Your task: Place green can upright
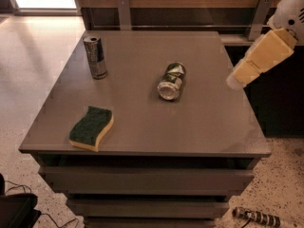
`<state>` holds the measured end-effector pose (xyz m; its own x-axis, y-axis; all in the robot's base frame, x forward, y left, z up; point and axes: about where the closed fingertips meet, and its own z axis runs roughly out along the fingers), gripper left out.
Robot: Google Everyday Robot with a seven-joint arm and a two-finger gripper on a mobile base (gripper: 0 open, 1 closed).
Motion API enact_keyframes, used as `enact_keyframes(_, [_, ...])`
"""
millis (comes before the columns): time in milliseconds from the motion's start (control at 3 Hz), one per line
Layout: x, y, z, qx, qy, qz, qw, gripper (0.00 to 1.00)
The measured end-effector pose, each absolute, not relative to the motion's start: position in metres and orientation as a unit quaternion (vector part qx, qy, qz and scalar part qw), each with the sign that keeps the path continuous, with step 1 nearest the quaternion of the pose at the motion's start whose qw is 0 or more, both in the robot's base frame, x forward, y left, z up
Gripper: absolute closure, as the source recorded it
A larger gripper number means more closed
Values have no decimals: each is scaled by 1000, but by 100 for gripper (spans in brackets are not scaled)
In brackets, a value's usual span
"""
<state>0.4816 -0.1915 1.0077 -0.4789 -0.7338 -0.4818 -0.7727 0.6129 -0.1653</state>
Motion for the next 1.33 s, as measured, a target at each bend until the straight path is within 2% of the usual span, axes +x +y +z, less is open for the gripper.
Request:
enact_keyframes(333, [492, -181, 1004, -356, 883, 34, 305, 0])
enact_keyframes(667, [514, -175, 999, -301, 901, 7, 313, 0])
enact_keyframes(1000, [538, -177, 993, -252, 926, -20, 282, 0])
enact_keyframes(1333, [533, -176, 990, -215, 940, -17, 263, 0])
